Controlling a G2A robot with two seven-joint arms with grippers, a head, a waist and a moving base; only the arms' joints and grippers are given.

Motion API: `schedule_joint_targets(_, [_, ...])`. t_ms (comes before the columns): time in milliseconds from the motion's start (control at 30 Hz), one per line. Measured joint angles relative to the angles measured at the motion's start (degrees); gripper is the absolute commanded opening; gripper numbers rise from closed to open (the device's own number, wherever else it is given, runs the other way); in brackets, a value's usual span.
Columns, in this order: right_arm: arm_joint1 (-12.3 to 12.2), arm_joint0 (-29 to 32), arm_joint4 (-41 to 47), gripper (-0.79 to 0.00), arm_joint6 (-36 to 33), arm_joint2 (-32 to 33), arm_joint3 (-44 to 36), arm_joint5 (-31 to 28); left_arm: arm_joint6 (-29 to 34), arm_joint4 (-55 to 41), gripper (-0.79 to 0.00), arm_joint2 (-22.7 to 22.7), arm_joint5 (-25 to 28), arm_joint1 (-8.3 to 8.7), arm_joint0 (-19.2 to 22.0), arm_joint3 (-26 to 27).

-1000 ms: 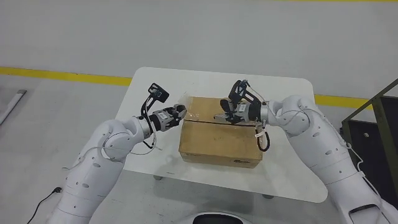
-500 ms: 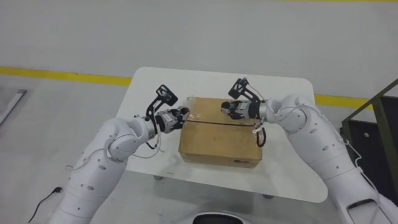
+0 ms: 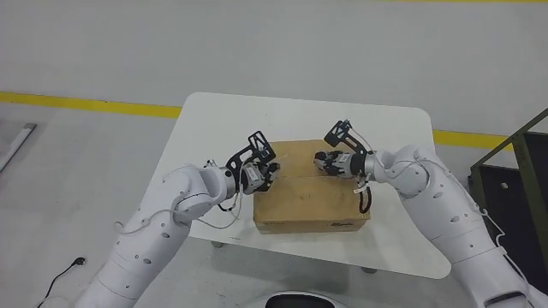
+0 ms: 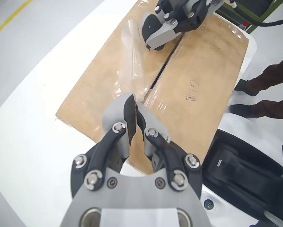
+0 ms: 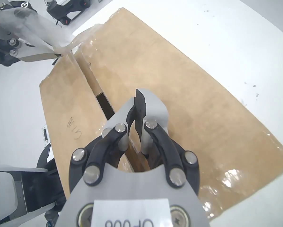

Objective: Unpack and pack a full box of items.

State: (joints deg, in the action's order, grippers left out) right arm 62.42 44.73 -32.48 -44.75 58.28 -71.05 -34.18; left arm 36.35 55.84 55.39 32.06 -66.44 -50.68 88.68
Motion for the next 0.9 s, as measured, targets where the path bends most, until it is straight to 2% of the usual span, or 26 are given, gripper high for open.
schedule_joint_targets(333, [0.6,-1.4,0.2,-0.785,1.1,-1.6,0.4,0.7,1.7,-6.3,0.000,-1.1,4.4,-0.38,1.8,-1.5])
schedule_joint_targets(367, [0.6,-1.4,0.5,-0.739,1.2,-1.5,0.3,0.3,1.8,-6.6,0.000,-0.9,4.8,-0.34,1.8,-1.4])
schedule_joint_targets(433, [0.4,-1.5,0.7,-0.548,1.1,-0.9,-0.3,-1.4,1.8,-7.2,0.000,-0.3,5.4,-0.16,1.6,-1.1])
schedule_joint_targets(533, [-0.3,-1.2,-0.9,-0.416,0.7,0.7,-2.0,-4.3,1.4,-7.6,0.000,1.3,5.8,0.26,1.0,-0.5])
schedule_joint_targets(600, [-0.9,-0.7,-1.4,-0.388,0.2,2.1,-2.8,-6.4,1.2,-8.0,0.000,2.5,5.9,0.59,0.3,-0.1])
schedule_joint_targets(700, [-1.8,0.0,-2.8,-0.292,-1.0,4.0,-4.9,-10.1,1.3,-9.1,0.000,4.7,6.1,1.20,-1.3,0.5])
schedule_joint_targets(900, [-3.1,1.5,-6.2,-0.228,-2.7,5.4,-11.1,-16.3,2.1,-10.2,0.000,8.5,6.2,2.34,-4.6,2.0])
